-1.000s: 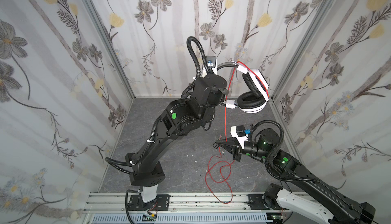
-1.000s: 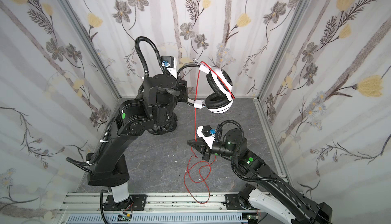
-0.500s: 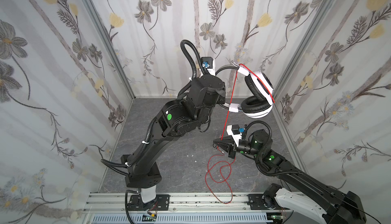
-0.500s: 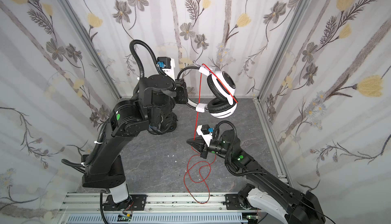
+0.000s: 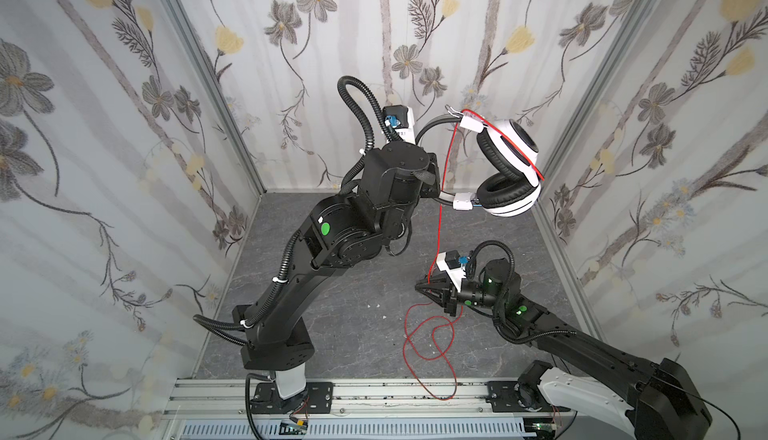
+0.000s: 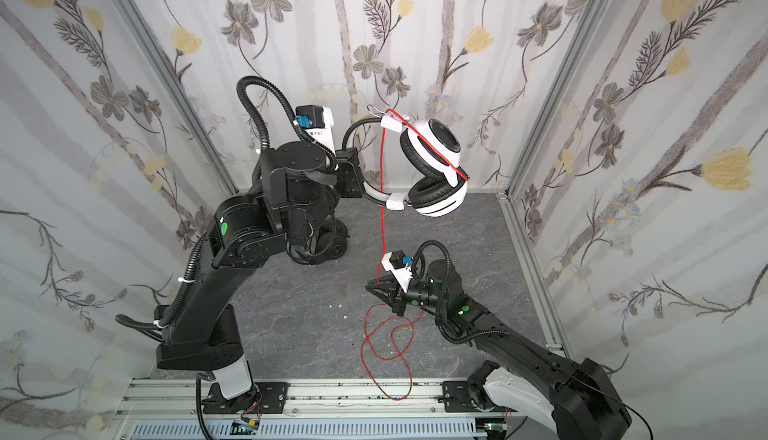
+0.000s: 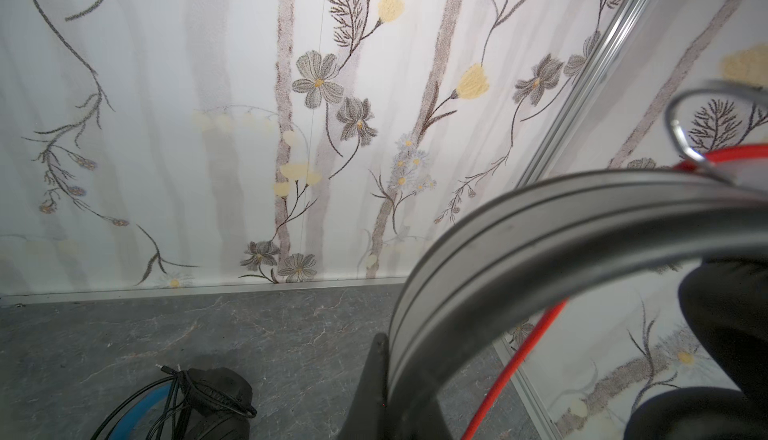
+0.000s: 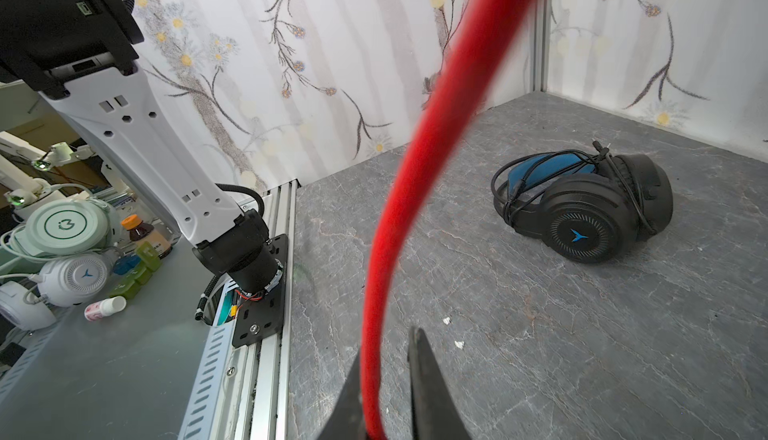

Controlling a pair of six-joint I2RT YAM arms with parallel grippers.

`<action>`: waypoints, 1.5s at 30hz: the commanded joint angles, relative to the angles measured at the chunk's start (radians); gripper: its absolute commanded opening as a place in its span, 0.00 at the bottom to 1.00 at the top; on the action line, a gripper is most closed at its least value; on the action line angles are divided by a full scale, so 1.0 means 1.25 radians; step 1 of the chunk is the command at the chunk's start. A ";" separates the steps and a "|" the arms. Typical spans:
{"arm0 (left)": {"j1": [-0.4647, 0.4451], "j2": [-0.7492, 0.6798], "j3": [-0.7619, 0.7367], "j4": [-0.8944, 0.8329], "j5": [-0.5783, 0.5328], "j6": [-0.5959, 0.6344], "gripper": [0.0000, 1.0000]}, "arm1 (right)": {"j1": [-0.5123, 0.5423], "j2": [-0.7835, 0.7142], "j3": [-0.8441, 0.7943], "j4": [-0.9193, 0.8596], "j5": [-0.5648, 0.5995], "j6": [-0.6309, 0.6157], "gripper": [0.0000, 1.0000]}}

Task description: Wrap the headphones

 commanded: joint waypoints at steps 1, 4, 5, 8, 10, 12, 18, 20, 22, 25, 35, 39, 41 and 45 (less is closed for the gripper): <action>0.007 -0.026 -0.024 0.087 -0.004 -0.043 0.00 | -0.001 -0.004 -0.017 0.035 0.022 -0.001 0.17; 0.014 -0.044 -0.053 0.103 0.002 -0.050 0.00 | -0.002 0.002 -0.022 0.035 0.033 -0.002 0.15; 0.017 -0.048 -0.057 0.104 0.001 -0.053 0.00 | -0.003 0.005 -0.020 0.034 0.034 -0.003 0.13; 0.024 -0.054 -0.070 0.113 -0.003 -0.060 0.00 | -0.002 0.021 -0.011 0.014 0.035 -0.015 0.06; 0.031 -0.061 -0.087 0.129 -0.005 -0.063 0.00 | -0.002 0.023 0.001 -0.018 0.047 -0.026 0.01; 0.042 -0.076 -0.123 0.160 -0.012 -0.065 0.00 | 0.004 0.019 0.021 -0.068 0.064 -0.049 0.00; 0.115 -0.154 -0.293 0.273 -0.025 -0.076 0.00 | 0.031 -0.016 0.087 -0.251 0.091 -0.109 0.00; 0.141 -0.174 -0.331 0.284 -0.023 -0.090 0.00 | 0.053 -0.036 0.107 -0.309 0.119 -0.130 0.00; 0.162 -0.194 -0.367 0.303 -0.025 -0.094 0.00 | 0.082 -0.054 0.127 -0.365 0.149 -0.150 0.00; 0.190 -0.214 -0.404 0.317 -0.022 -0.108 0.00 | 0.123 -0.066 0.152 -0.421 0.179 -0.167 0.00; 0.243 -0.253 -0.499 0.343 -0.052 -0.090 0.00 | 0.266 -0.068 0.295 -0.590 0.262 -0.242 0.00; 0.261 -0.267 -0.585 0.369 -0.081 -0.061 0.00 | 0.288 -0.058 0.370 -0.649 0.274 -0.264 0.00; 0.264 -0.270 -0.623 0.374 -0.082 -0.052 0.00 | 0.290 -0.049 0.399 -0.672 0.278 -0.272 0.00; 0.254 -0.273 -0.683 0.329 -0.095 -0.017 0.00 | 0.291 -0.030 0.456 -0.717 0.305 -0.281 0.00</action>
